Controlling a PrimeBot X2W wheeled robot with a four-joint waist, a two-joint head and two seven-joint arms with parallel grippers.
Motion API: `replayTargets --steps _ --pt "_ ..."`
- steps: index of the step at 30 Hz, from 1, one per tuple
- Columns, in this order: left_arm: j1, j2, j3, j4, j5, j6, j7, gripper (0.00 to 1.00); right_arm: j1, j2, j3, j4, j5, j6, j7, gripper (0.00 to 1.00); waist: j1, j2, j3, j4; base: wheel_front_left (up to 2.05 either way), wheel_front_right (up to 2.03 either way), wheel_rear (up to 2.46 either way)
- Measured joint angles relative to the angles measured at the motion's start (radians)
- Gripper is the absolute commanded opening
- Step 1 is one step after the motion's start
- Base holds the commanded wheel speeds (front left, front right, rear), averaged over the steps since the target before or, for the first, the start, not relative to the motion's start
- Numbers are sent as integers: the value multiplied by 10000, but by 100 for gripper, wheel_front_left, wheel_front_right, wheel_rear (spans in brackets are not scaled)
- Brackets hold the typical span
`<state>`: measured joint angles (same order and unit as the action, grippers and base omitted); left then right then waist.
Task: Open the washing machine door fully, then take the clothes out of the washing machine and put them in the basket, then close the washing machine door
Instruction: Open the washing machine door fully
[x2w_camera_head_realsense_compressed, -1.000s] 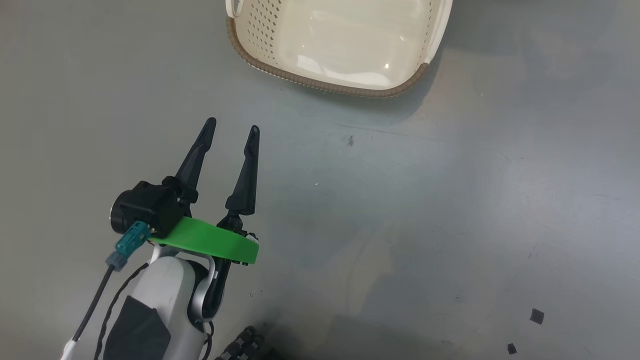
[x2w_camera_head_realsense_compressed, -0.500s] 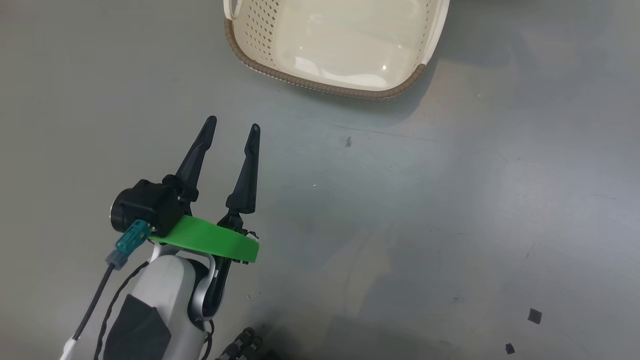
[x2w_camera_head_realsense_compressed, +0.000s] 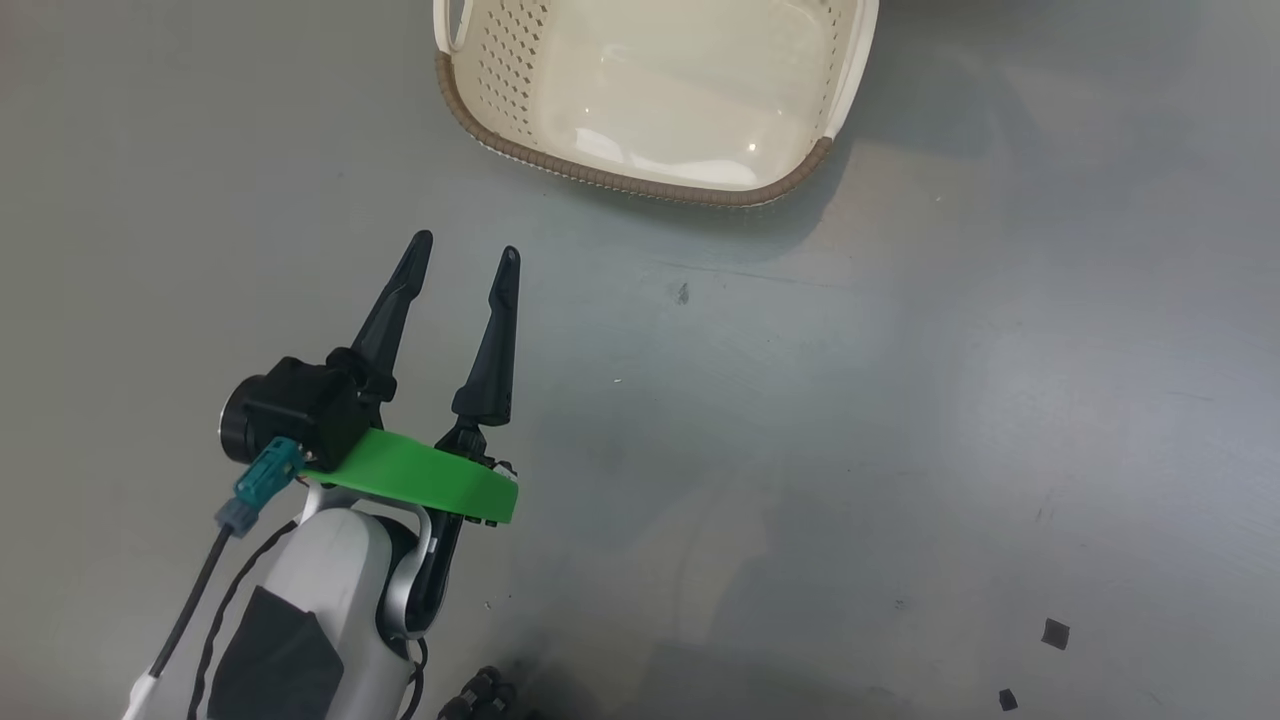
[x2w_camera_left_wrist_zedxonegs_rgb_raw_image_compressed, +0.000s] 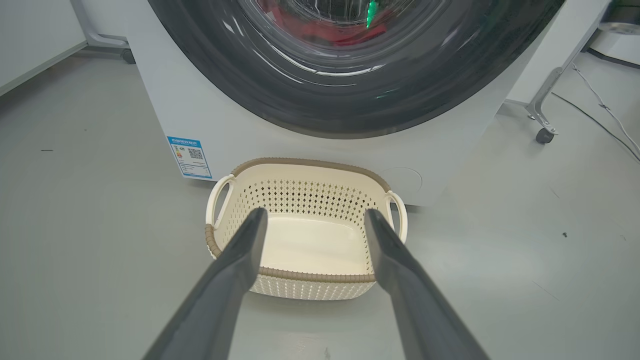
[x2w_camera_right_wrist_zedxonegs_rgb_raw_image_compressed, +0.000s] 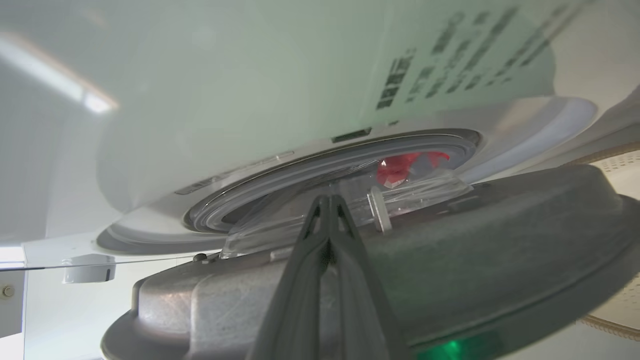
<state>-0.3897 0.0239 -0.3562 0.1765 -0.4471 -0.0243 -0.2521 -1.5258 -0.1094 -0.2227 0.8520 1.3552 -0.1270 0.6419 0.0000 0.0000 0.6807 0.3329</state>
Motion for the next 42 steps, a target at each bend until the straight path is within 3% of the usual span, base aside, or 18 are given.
replayTargets --steps 15,23,40,42 --pt "14 2 12 217 318 0 0 100 1011 82 104 485 527 25 583 0 0 0 -759 -191 0 0 0" --pt "230 4 8 332 466 0 0 100 1631 203 761 803 874 117 1229 0 0 0 -1321 -305 0 0 0" --pt "421 8 35 290 543 0 0 100 2014 286 1254 859 1049 115 1103 0 0 0 -1741 -480 0 0 0" --pt "422 8 56 286 545 0 0 100 2019 311 1358 750 784 257 802 0 0 0 -1753 -490 0 0 0"
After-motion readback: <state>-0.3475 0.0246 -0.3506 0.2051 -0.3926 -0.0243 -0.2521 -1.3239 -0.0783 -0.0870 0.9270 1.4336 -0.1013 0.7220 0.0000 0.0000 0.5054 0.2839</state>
